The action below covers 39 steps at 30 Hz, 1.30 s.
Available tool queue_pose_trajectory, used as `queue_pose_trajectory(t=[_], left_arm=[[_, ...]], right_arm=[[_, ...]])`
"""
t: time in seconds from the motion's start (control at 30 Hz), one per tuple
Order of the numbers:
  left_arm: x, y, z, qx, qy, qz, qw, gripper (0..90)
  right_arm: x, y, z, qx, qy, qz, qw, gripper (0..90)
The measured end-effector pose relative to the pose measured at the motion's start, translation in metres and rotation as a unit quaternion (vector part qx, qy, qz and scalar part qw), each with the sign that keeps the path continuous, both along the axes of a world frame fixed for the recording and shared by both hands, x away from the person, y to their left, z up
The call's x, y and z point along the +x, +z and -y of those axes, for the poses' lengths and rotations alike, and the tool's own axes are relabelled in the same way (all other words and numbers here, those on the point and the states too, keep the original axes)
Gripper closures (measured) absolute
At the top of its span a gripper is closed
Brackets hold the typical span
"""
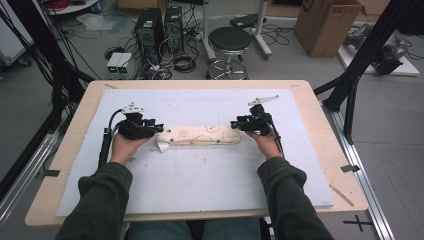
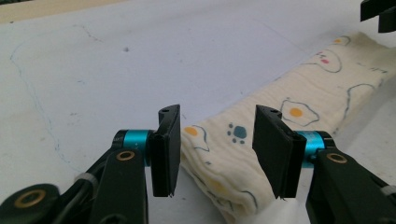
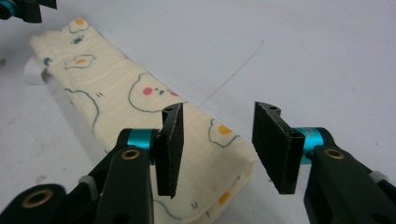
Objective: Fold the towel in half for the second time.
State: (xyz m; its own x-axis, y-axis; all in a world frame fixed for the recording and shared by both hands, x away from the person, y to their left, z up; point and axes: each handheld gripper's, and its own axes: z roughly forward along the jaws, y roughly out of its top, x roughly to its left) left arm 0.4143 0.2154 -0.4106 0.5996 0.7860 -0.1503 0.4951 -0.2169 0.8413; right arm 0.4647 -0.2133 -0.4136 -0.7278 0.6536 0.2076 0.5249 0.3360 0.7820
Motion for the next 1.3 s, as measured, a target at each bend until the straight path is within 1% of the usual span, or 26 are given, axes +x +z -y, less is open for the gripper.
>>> queue_pose_trajectory(t=[0.07, 0.17, 0.2, 0.23, 0.27, 0.37, 0.43, 0.47, 0.5, 0.53, 0.57, 0.63, 0.67, 0.73, 0.8, 0.87, 0.9, 0.97, 1.03, 1.13, 1.2, 1.23, 1.3], left_arm=[[-0.003, 0.004, 0.0, 0.001, -0.003, 0.006, 1.0, 51.2], [-0.008, 0.009, 0.002, 0.0, -0.007, 0.014, 0.9999, 50.2], [-0.009, 0.01, 0.002, 0.001, -0.01, 0.015, 0.9998, 49.7], [-0.011, 0.011, 0.003, 0.0, -0.011, 0.015, 0.9998, 49.0], [-0.012, 0.013, 0.003, 0.002, -0.013, 0.016, 0.9998, 48.8], [-0.015, 0.015, 0.003, 0.004, -0.017, 0.017, 0.9997, 48.1], [-0.018, 0.017, 0.003, 0.001, -0.017, 0.019, 0.9997, 47.2], [-0.02, 0.018, 0.003, 0.006, -0.021, 0.021, 0.9995, 46.9], [-0.021, 0.019, 0.003, 0.006, -0.022, 0.022, 0.9995, 46.8], [-0.023, 0.019, 0.002, 0.002, -0.021, 0.024, 0.9995, 46.5], [-0.024, 0.02, 0.002, 0.005, -0.022, 0.024, 0.9995, 45.4], [-0.027, 0.019, 0.001, 0.005, -0.02, 0.026, 0.9994, 43.7], [-0.028, 0.019, 0.001, 0.008, -0.018, 0.029, 0.9994, 41.4], [-0.029, 0.019, -0.001, 0.004, -0.018, 0.028, 0.9994, 38.0], [-0.031, 0.019, -0.001, 0.008, -0.021, 0.031, 0.9993, 37.6], [-0.033, 0.02, -0.001, 0.004, -0.022, 0.03, 0.9993, 36.7], [-0.033, 0.02, -0.002, 0.005, -0.022, 0.033, 0.9992, 36.5], [-0.034, 0.021, -0.003, 0.006, -0.021, 0.033, 0.9992, 35.2], [-0.035, 0.021, -0.004, 0.007, -0.018, 0.033, 0.9993, 33.2], [-0.037, 0.021, -0.005, 0.007, -0.022, 0.031, 0.9993, 32.2], [-0.038, 0.021, -0.005, 0.007, -0.023, 0.031, 0.9992, 32.1], [-0.038, 0.022, -0.006, 0.008, -0.025, 0.032, 0.9991, 32.1], [-0.039, 0.022, -0.005, 0.008, -0.026, 0.032, 0.9991, 31.9]], right_arm=[[-0.003, 0.004, 0.001, 0.004, -0.005, 0.005, 1.0, 49.1], [-0.006, 0.008, 0.002, 0.007, -0.003, 0.007, 0.9999, 45.6], [-0.006, 0.009, 0.002, 0.007, -0.004, 0.009, 0.9999, 44.4], [-0.008, 0.01, 0.002, 0.007, -0.002, 0.004, 1.0, 42.7], [-0.008, 0.011, 0.003, 0.007, -0.003, 0.007, 0.9999, 41.0], [-0.011, 0.013, 0.002, 0.009, 0.0, 0.006, 0.9999, 39.0], [-0.013, 0.015, 0.001, 0.009, 0.0, 0.011, 0.9999, 38.5], [-0.014, 0.016, 0.001, 0.008, -0.001, 0.012, 0.9999, 37.9], [-0.015, 0.017, 0.0, 0.007, -0.001, 0.014, 0.9999, 37.0], [-0.016, 0.018, 0.0, 0.006, 0.001, 0.013, 0.9999, 36.1], [-0.017, 0.018, -0.001, 0.008, 0.001, 0.011, 0.9999, 34.6], [-0.017, 0.018, -0.001, 0.01, 0.002, 0.017, 0.9998, 32.0], [-0.019, 0.019, -0.001, 0.013, 0.001, 0.011, 0.9998, 31.1], [-0.019, 0.02, -0.002, 0.013, 0.002, 0.013, 0.9998, 30.6], [-0.021, 0.021, -0.002, 0.011, 0.002, 0.018, 0.9998, 29.1], [-0.022, 0.022, -0.003, 0.012, 0.002, 0.02, 0.9997, 27.4], [-0.022, 0.023, -0.003, 0.013, 0.0, 0.02, 0.9997, 26.7], [-0.023, 0.024, -0.003, 0.016, 0.001, 0.02, 0.9997, 26.2], [-0.024, 0.025, -0.003, 0.016, 0.001, 0.021, 0.9996, 23.3], [-0.026, 0.026, -0.003, 0.017, 0.003, 0.023, 0.9996, 21.2], [-0.027, 0.027, -0.004, 0.013, 0.004, 0.028, 0.9995, 19.2], [-0.028, 0.027, -0.004, 0.014, 0.003, 0.024, 0.9996, 18.7], [-0.029, 0.027, -0.004, 0.01, 0.003, 0.027, 0.9996, 16.4]])
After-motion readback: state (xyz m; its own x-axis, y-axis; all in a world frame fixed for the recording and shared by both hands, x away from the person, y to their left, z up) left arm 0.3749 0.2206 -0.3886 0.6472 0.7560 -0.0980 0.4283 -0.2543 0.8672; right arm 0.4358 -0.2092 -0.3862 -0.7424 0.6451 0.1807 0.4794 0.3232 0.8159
